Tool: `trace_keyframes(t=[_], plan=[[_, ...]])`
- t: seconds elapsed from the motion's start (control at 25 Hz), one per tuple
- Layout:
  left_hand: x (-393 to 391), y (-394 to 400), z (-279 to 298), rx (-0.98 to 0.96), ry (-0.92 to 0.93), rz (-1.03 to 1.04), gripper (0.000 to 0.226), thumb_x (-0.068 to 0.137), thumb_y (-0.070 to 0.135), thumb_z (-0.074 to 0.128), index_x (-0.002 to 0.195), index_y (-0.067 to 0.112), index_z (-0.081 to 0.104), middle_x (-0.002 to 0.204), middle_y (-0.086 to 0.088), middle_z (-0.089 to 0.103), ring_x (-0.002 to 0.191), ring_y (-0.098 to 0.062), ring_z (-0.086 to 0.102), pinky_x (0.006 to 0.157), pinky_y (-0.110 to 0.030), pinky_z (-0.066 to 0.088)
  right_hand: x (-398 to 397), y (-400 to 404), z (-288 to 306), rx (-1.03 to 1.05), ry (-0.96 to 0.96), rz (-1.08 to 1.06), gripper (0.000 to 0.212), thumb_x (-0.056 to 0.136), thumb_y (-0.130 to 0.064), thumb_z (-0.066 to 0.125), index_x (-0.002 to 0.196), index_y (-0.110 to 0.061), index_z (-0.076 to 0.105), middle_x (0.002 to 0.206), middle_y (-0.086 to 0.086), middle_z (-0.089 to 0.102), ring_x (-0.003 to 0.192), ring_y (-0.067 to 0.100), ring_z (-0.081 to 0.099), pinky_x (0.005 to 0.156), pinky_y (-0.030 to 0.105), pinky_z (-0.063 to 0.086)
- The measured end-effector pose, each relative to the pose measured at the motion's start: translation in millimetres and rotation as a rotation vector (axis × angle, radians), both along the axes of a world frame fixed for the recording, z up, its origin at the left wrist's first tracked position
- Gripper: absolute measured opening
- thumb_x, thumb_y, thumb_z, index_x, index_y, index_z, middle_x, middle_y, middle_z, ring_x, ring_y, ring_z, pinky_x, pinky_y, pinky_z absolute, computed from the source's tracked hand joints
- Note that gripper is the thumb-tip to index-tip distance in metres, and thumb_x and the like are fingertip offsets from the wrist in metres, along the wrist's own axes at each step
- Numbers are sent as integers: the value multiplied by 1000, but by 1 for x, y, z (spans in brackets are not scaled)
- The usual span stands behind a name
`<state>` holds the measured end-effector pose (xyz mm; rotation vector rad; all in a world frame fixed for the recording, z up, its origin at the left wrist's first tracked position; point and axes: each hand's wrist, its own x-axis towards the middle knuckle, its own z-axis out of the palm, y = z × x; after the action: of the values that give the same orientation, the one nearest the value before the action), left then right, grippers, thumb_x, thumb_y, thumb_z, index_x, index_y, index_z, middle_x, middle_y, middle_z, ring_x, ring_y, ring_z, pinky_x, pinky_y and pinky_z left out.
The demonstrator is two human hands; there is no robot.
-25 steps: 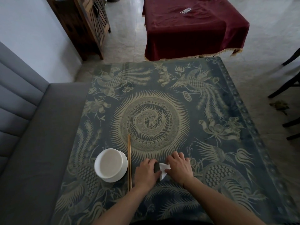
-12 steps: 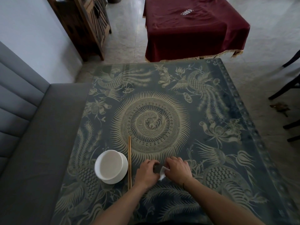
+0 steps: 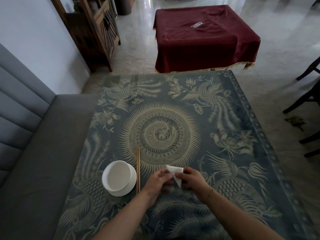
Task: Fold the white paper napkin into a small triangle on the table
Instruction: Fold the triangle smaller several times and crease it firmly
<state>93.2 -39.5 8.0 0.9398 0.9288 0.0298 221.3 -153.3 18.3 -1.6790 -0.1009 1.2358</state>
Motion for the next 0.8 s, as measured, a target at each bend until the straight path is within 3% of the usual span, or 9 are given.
trace_keyframes(t=[0.2, 0.36, 0.52, 0.68, 0.8], plan=[[-1, -4, 9, 79, 37, 69, 12, 91, 15, 69, 98, 7, 73, 95, -19, 74, 87, -33, 70, 80, -47, 56, -13, -3, 10, 38, 0, 74, 25, 85, -17, 73, 101, 0, 63, 83, 11, 67, 70, 19, 61, 54, 26, 46], [-15, 3, 10, 344, 91, -113, 7, 92, 17, 67, 86, 16, 71, 79, -1, 73, 72, -12, 68, 62, -27, 54, -17, -4, 15, 29, -149, 167, 17, 87, -14, 71, 98, -1, 66, 80, 7, 68, 65, 11, 61, 53, 19, 46], [-28, 11, 11, 544, 126, -272, 7, 92, 16, 68, 85, 16, 68, 79, -1, 67, 72, -12, 59, 65, -27, 47, -20, -3, 13, -15, -304, 315, 4, 86, -14, 71, 88, -10, 72, 73, 1, 70, 61, 6, 61, 56, 15, 46], [-39, 17, 9, 596, 143, -245, 5, 91, 21, 70, 86, 20, 68, 78, 7, 67, 67, 0, 58, 62, -16, 44, -29, 8, 6, -33, -323, 345, 3, 85, -16, 72, 86, -13, 72, 73, 1, 73, 60, 6, 65, 55, 16, 47], [-50, 20, 4, 541, 189, -172, 7, 90, 22, 71, 96, 19, 68, 87, 3, 70, 73, -6, 63, 64, -18, 48, -35, 17, -1, -67, -330, 311, 2, 86, -18, 71, 86, -16, 72, 73, 1, 73, 61, 7, 65, 56, 18, 49]])
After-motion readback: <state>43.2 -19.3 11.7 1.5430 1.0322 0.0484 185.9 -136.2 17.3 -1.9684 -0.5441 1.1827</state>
